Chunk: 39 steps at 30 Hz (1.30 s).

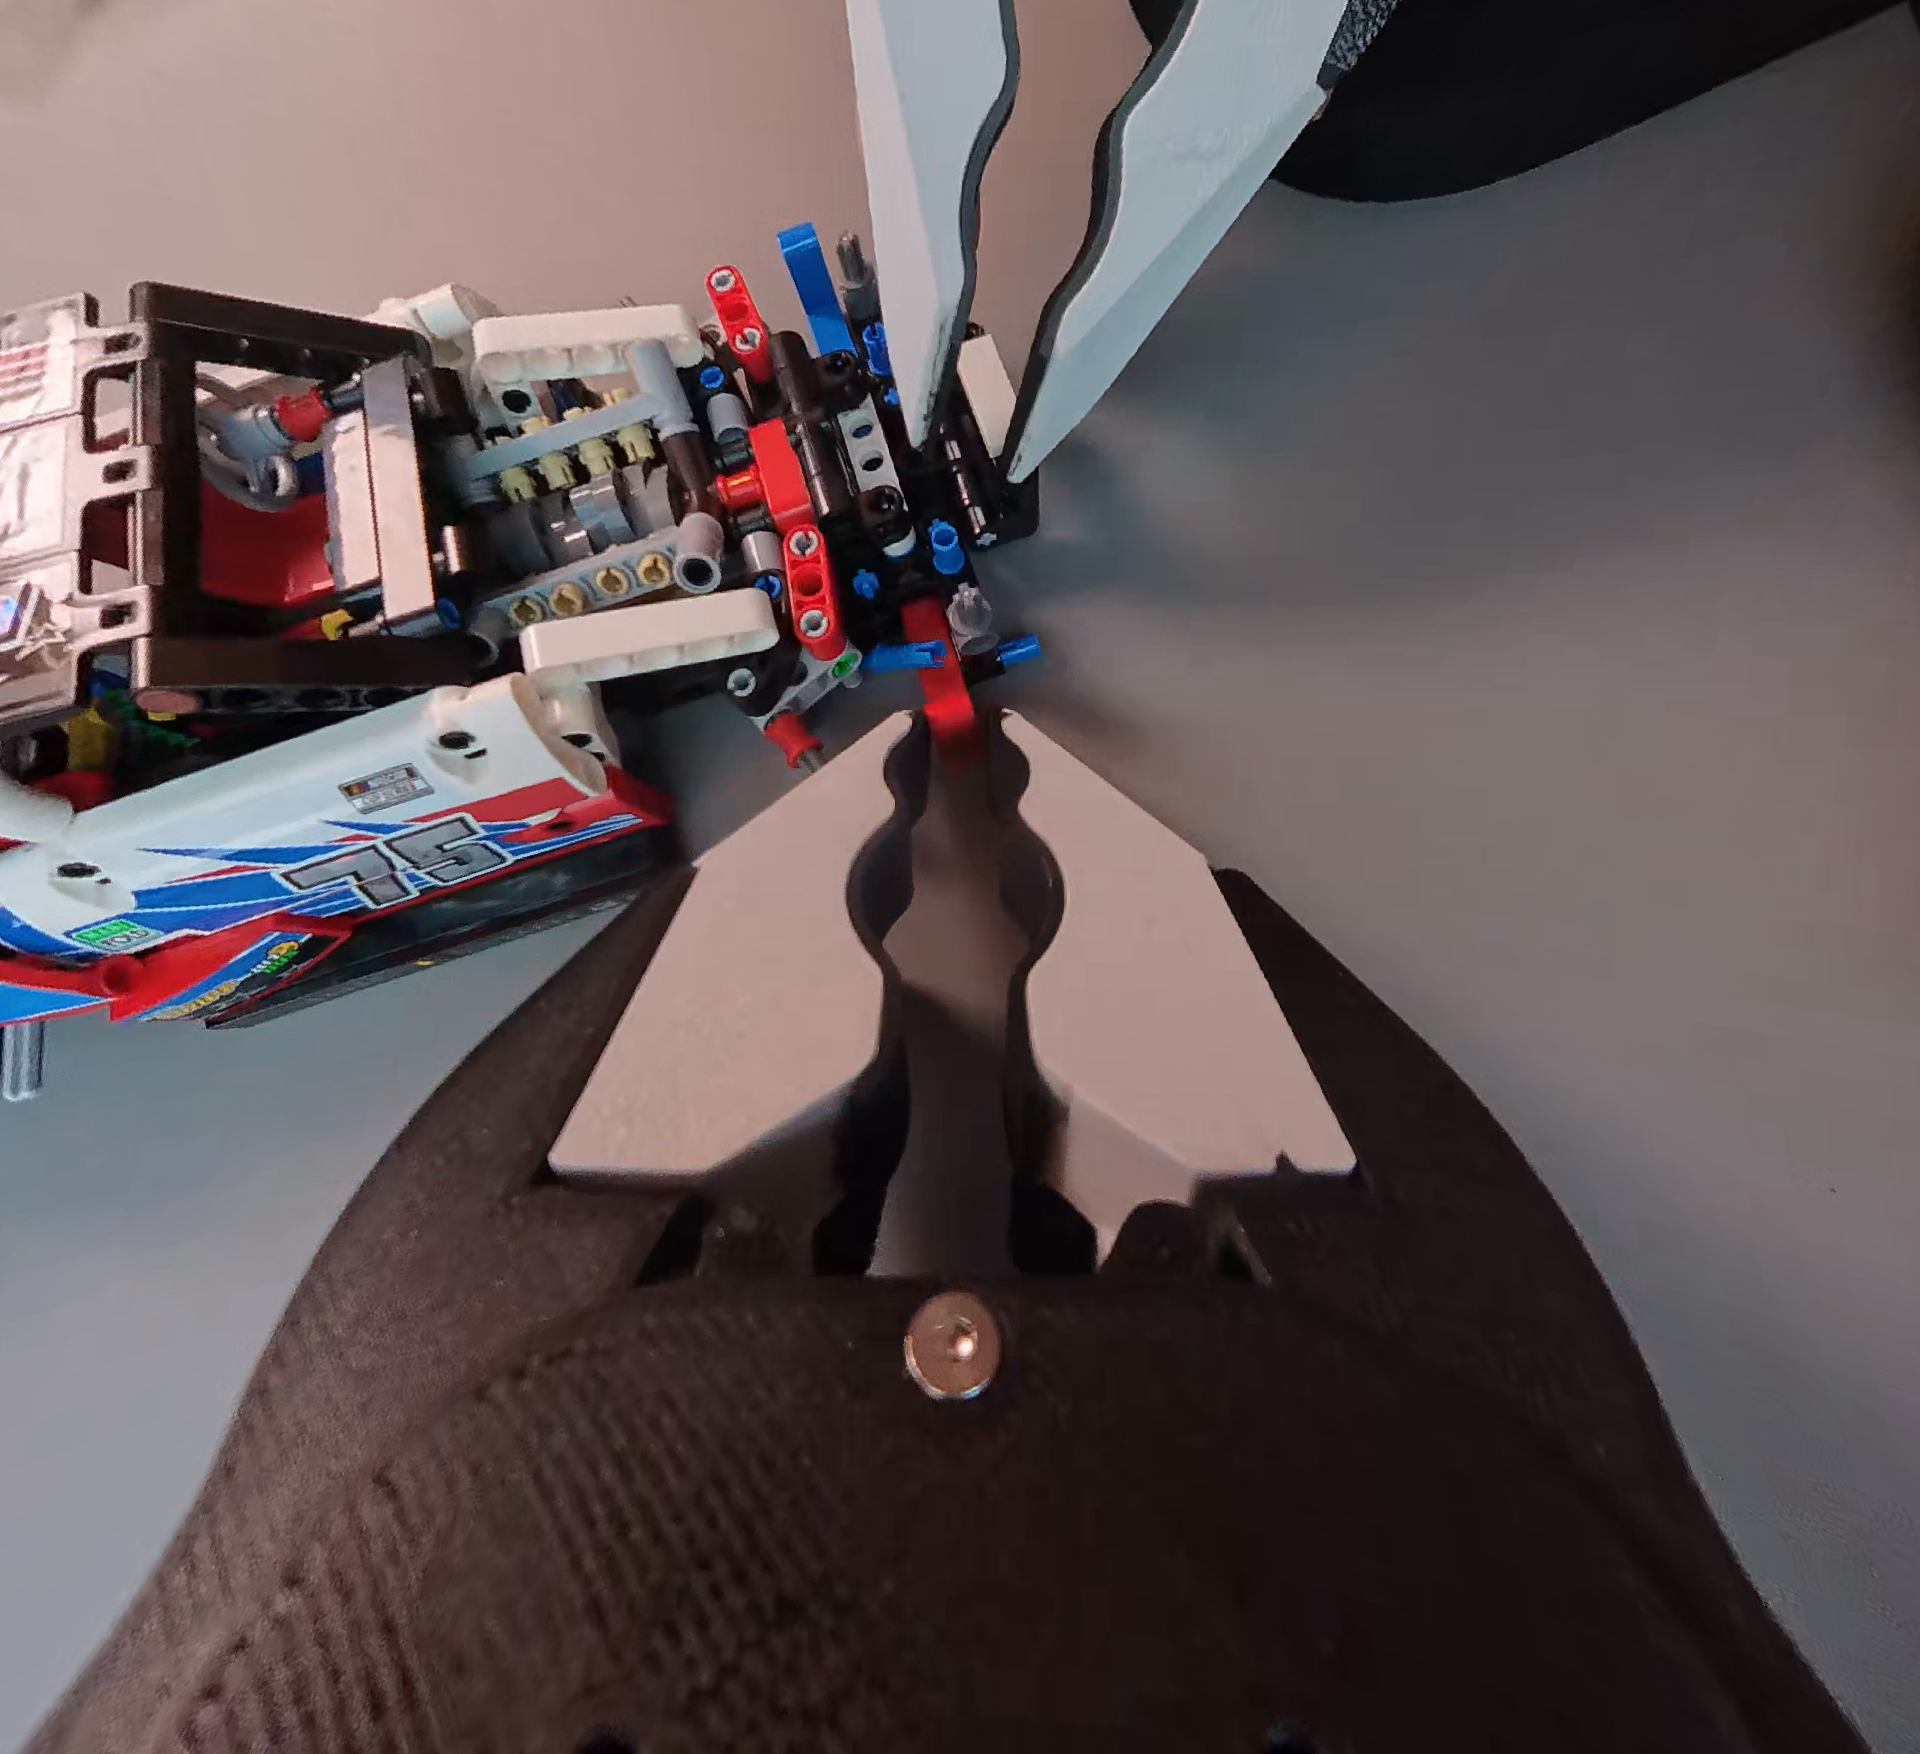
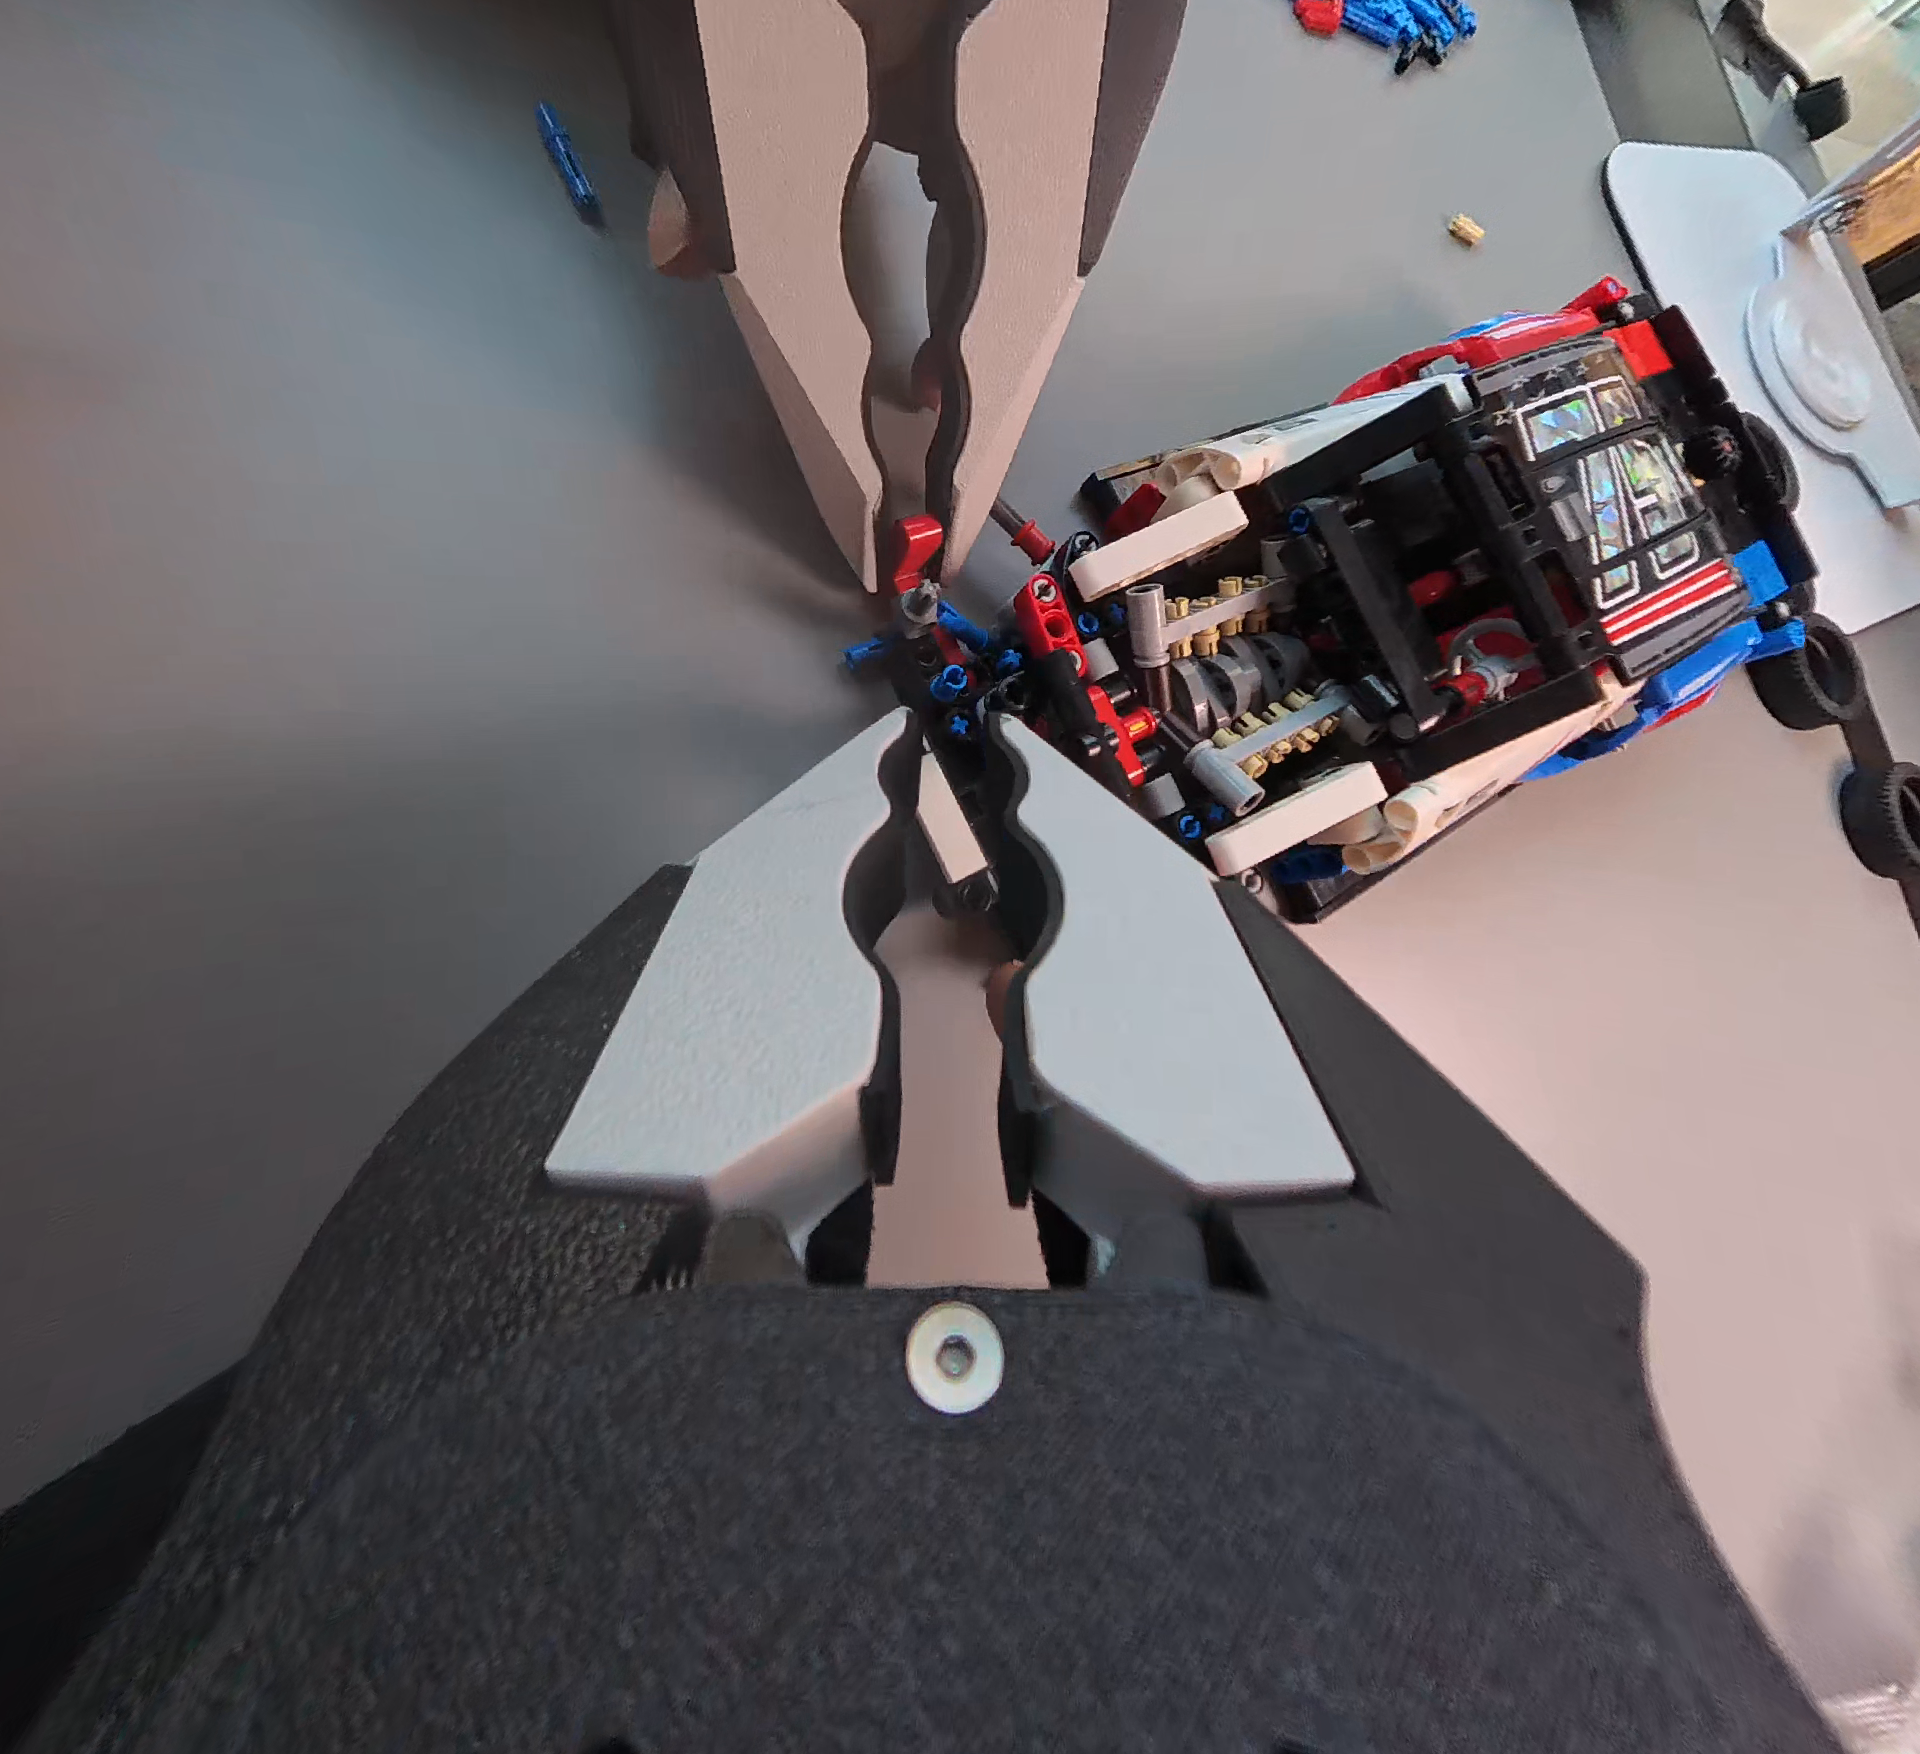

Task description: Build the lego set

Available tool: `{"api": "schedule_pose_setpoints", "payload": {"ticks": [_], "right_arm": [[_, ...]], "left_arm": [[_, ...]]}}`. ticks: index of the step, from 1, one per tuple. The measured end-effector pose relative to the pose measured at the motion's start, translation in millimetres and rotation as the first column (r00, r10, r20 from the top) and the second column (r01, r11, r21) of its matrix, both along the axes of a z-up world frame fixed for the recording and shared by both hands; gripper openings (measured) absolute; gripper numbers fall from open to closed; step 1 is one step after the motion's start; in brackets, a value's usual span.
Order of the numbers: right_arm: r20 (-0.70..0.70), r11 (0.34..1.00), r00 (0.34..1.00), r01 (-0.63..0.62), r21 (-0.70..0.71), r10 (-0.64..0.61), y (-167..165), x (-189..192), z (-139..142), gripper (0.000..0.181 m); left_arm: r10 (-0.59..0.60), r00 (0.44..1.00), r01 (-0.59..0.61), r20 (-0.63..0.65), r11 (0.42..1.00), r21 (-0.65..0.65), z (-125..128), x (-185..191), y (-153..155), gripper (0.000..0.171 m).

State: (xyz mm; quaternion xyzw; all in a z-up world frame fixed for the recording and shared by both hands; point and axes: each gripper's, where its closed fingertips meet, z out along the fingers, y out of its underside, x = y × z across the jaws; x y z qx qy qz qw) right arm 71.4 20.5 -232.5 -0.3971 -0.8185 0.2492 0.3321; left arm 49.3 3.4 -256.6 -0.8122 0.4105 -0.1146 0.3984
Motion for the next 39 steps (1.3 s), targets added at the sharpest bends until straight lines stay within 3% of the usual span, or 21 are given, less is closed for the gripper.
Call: {"api": "schedule_pose_setpoints", "payload": {"ticks": [6, 10, 13, 20, 29, 39], "right_arm": [[-0.026, 1.0, 0.999, 0.027, -0.015, -0.027, 2, -1, -1, 0.011], [-0.047, 0.999, 0.999, 0.013, -0.042, -0.015, -4, -5, 1, 0.011], [-0.054, 1.0, 0.998, 0.011, -0.029, -0.012, -4, -7, 0, 0.011], [-0.044, 0.999, 0.998, 0.036, -0.014, -0.037, 4, -6, -4, 0.01], [-0.043, 0.998, 0.998, 0.051, -0.036, -0.052, 9, -6, -8, 0.013], [-0.039, 0.996, 0.997, 0.061, -0.07, -0.063, 12, -4, -8, 0.013]], "left_arm": [[0.056, 0.998, -0.056, 0.022, 0.998, -0.026, 1, -24, -1, 0.008], [0.091, 0.981, -0.063, 0.172, 0.985, -0.16, 10, -27, -10, 0.026], [0.147, 0.954, -0.091, 0.262, 0.973, -0.212, 15, -28, -8, 0.026], [0.132, 0.991, -0.131, 0.009, 0.988, -0.079, -2, -43, 1, 0.014], [0.063, 0.995, -0.064, -0.074, 0.998, -0.015, -2, -37, 6, 0.011], [0.051, 0.998, -0.053, -0.048, 0.998, -0.037, -3, -32, 5, 0.003]]}}
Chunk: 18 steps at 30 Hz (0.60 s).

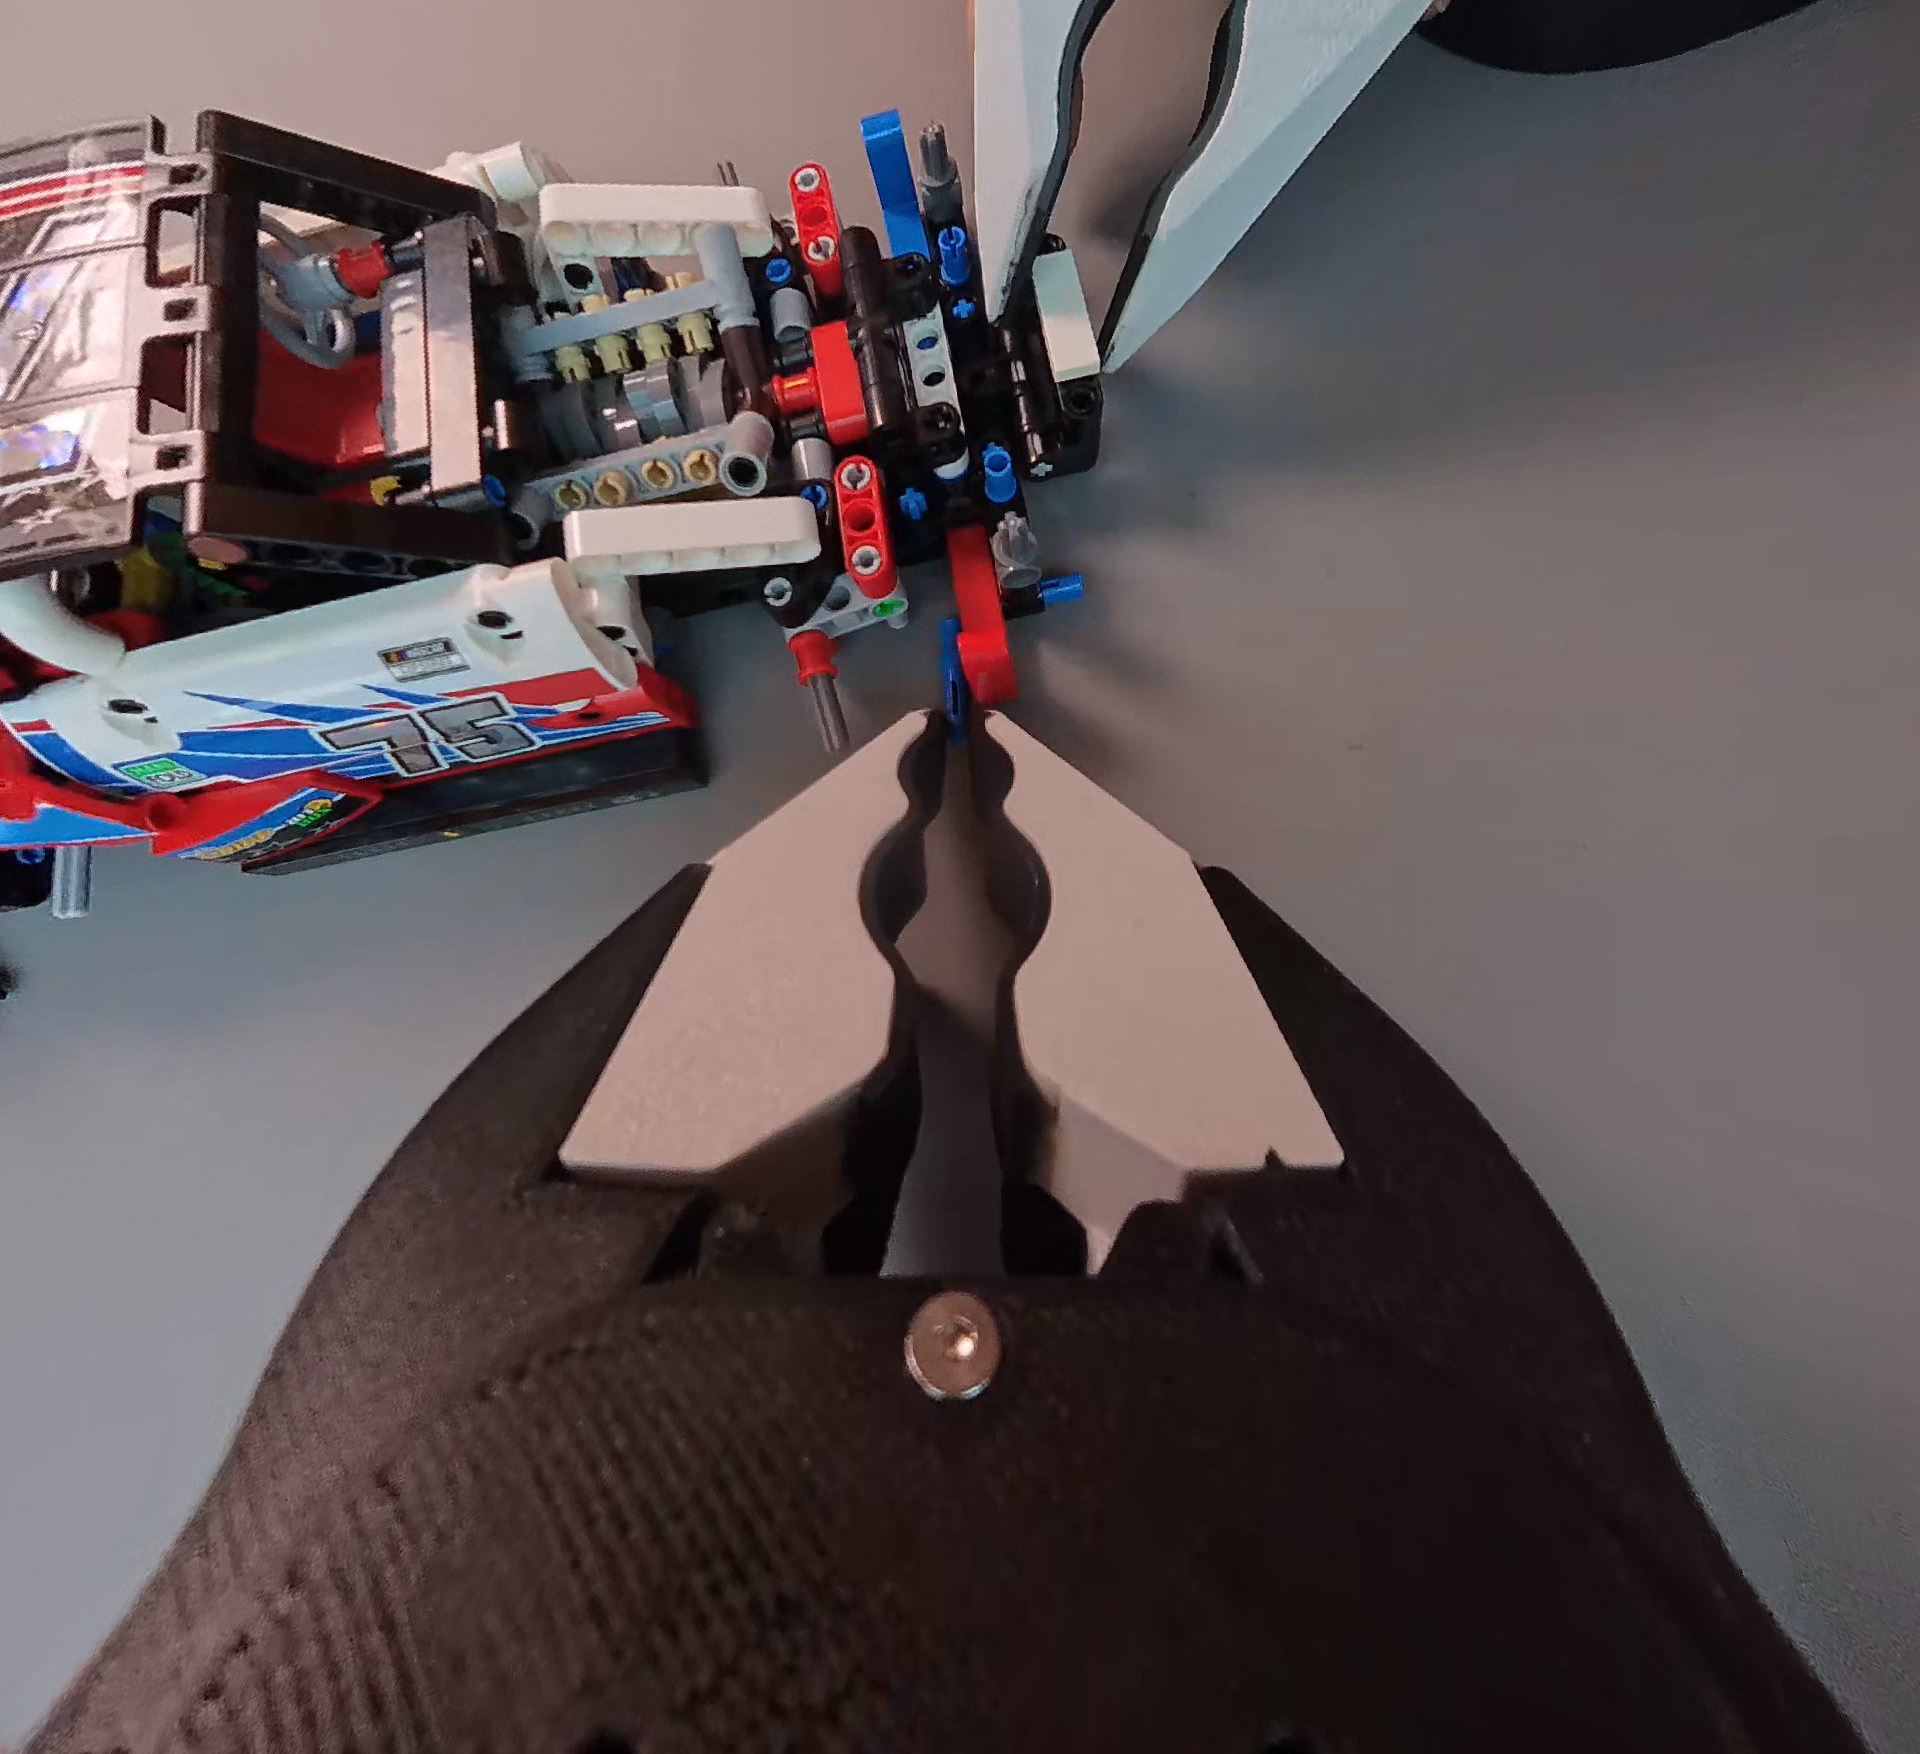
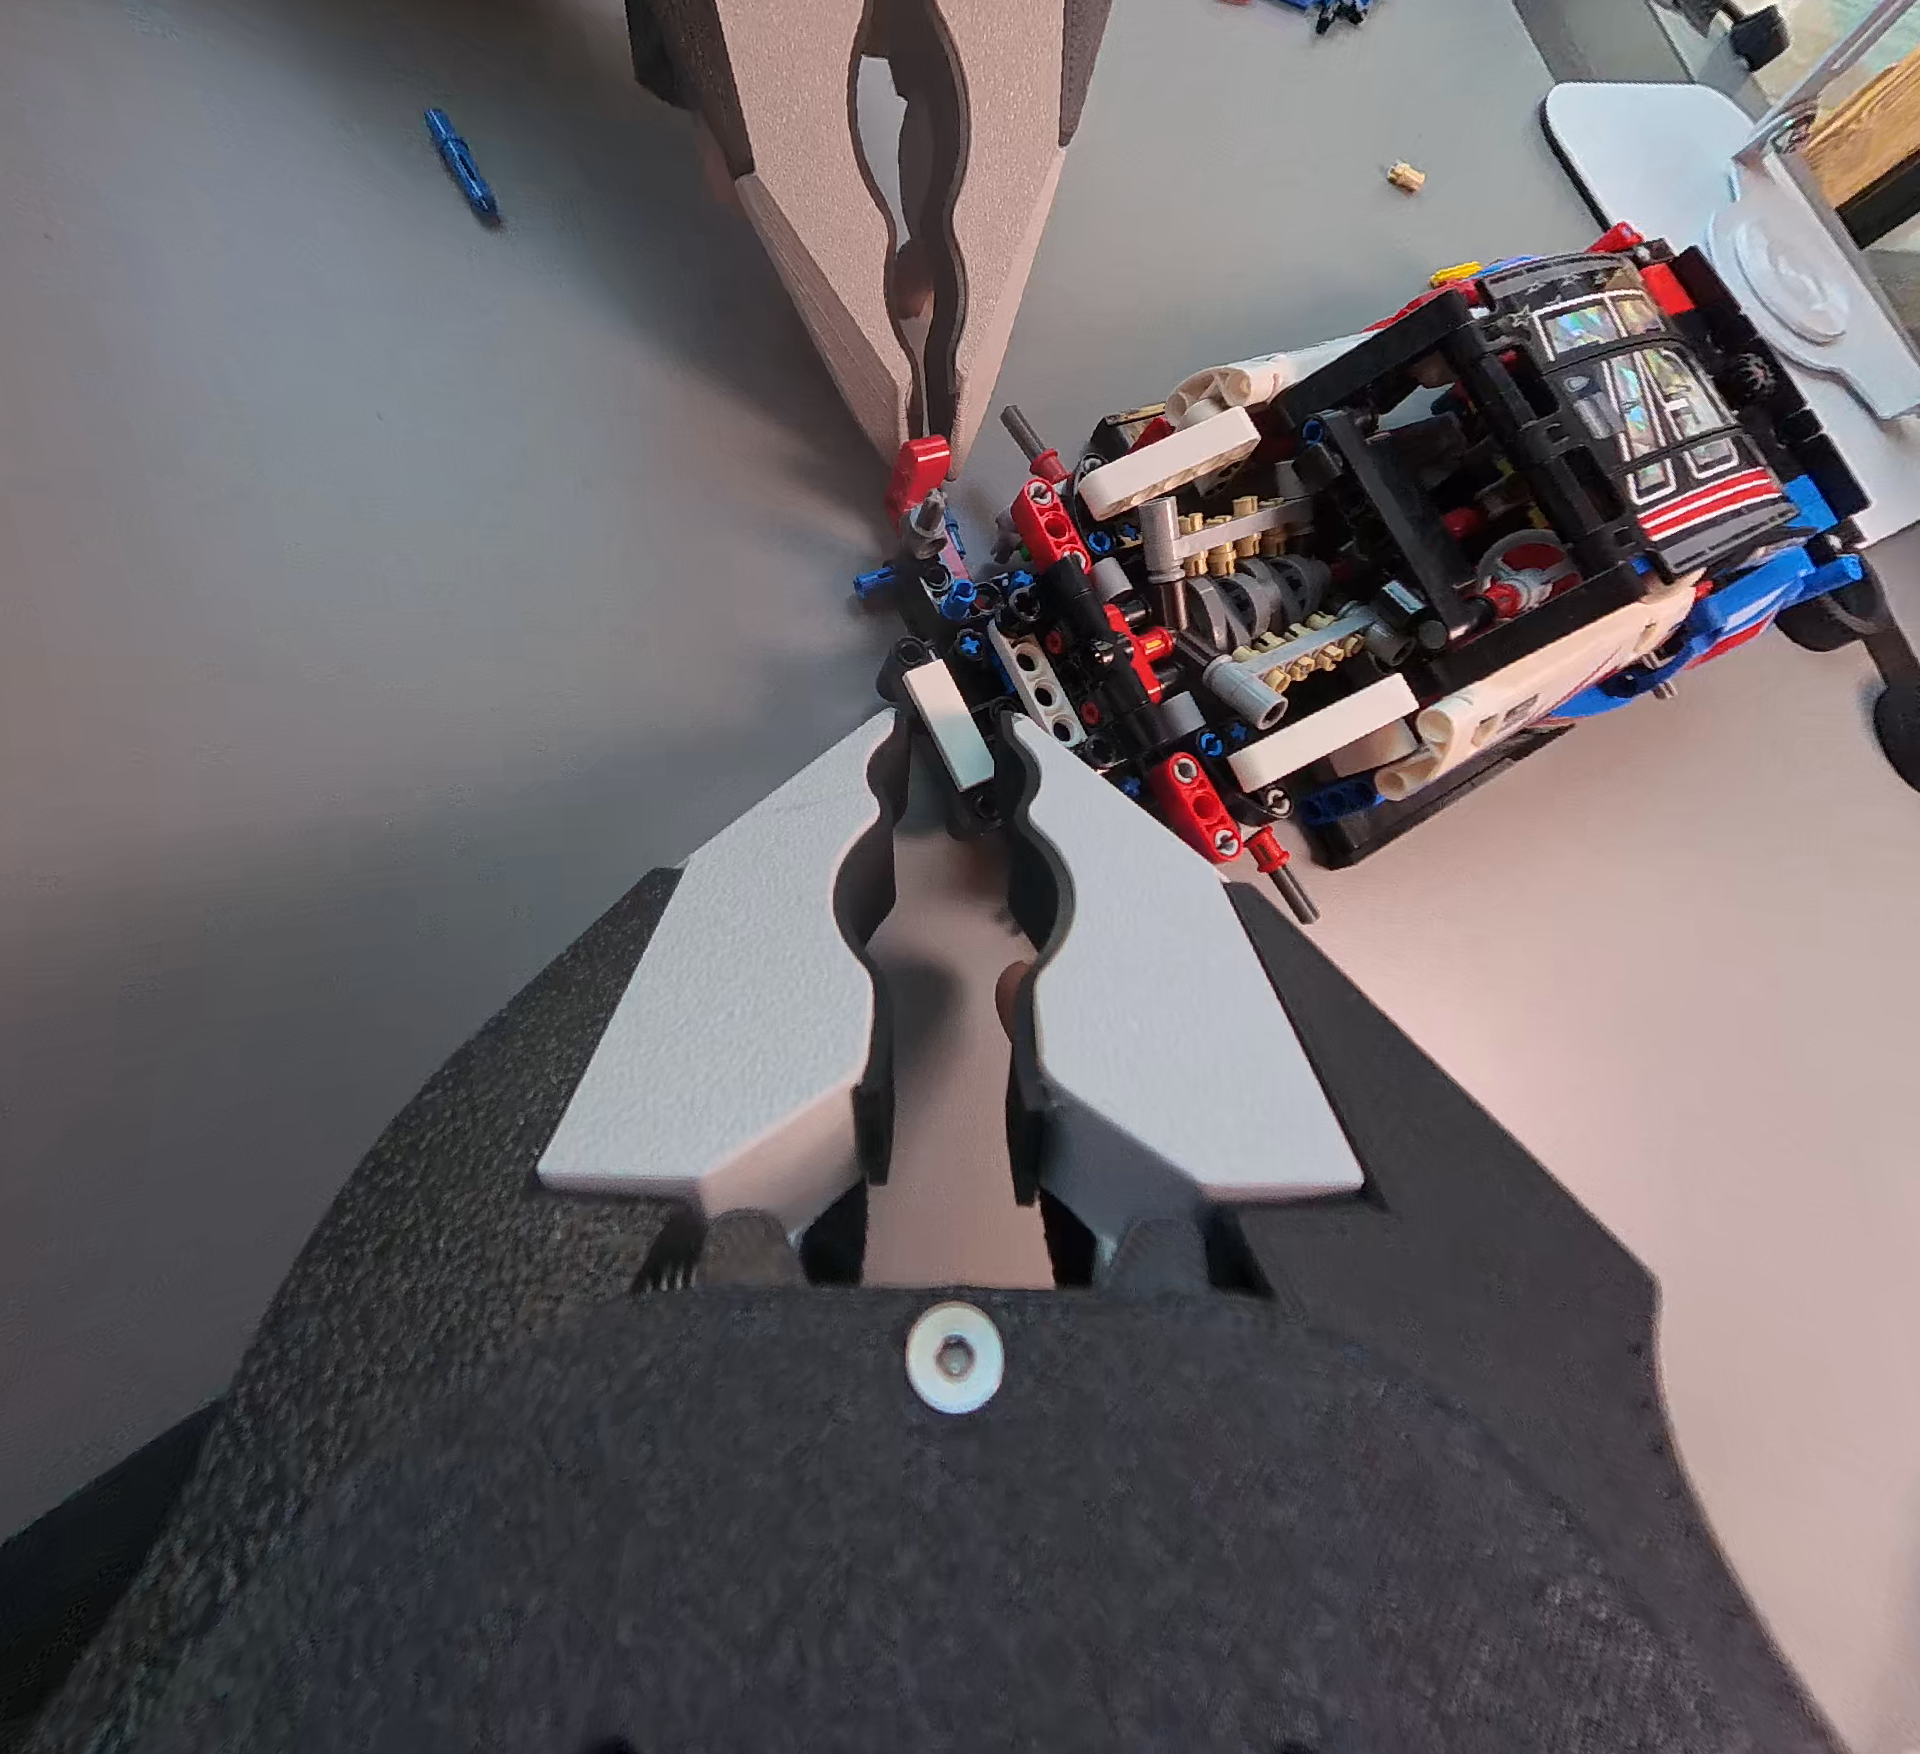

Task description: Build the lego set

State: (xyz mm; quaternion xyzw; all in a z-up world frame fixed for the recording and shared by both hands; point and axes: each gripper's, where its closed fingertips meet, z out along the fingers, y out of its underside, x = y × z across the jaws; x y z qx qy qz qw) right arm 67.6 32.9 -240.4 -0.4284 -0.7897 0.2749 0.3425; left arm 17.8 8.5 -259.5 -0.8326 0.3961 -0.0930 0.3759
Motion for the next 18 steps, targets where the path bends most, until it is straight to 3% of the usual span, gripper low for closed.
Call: {"api": "schedule_pose_setpoints", "payload": {"ticks": [4, 7, 10, 14, 18], "right_arm": [[-0.089, 0.994, 0.996, -0.008, -0.105, -0.002, -6, -2, 22, 0.012], [-0.186, 0.986, 0.982, 0.003, -0.166, -0.034, -3, -7, 44, 0.012], [-0.21, 0.974, 0.963, 0.13, -0.184, -0.168, 21, -20, 52, 0.012], [-0.13, 0.901, 0.906, 0.366, -0.231, -0.402, 61, -38, 46, 0.017], [-0.071, 0.866, 0.877, 0.454, -0.21, -0.476, 68, -52, 37, 0.016]], "left_arm": [[0.02, 0.995, -0.016, 0.102, 0.999, -0.042, 6, -12, -13, 0.002], [0.024, 0.95, -0.026, 0.311, 1.0, 0.001, 38, -16, -18, 0.002], [0.069, 0.905, -0.104, 0.42, 0.993, 0.061, 61, -21, -8, 0.002], [0.131, 0.92, -0.166, 0.37, 0.984, 0.064, 51, -26, 1, 0.002], [0.159, 0.936, -0.188, 0.314, 0.98, 0.065, 40, -29, 1, 0.002]]}}
